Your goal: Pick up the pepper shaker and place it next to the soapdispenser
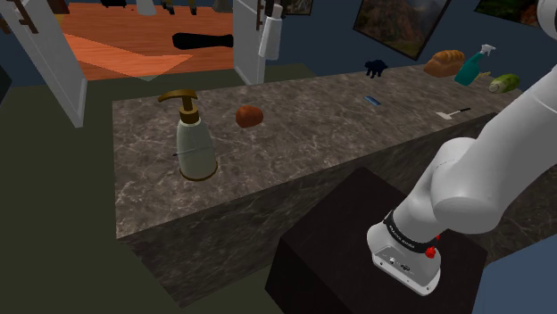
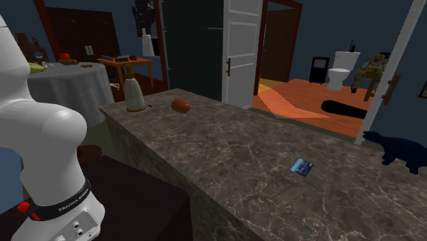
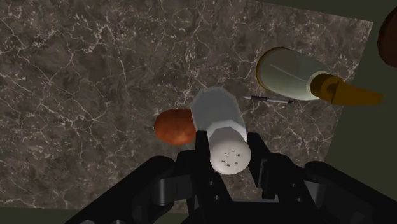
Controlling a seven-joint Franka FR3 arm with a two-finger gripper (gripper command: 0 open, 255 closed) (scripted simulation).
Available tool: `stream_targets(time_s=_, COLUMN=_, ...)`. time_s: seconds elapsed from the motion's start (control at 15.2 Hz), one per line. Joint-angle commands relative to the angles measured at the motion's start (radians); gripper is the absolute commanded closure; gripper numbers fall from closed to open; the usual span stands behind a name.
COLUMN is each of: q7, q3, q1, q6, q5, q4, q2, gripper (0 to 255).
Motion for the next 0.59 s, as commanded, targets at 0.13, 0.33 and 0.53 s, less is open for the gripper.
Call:
stream_targets(time_s=0.13, q7=0.099, q3=0.052, q1=0.044, q6=-0.013, q5=0.000, q4=0.098, q2=0.078, gripper=255)
stream_targets(time_s=0.33, q7=0.096, q3=0.053, q1=0.044, q6=0.034, q5=0.000, q4=0.031, q2=0.057, gripper=255)
stream_targets(time_s=0.53, q7=0.093, q3=0.053, q1=0.045, q6=0.080, q5=0.000, q4=-0.032, q2=0.040, gripper=255)
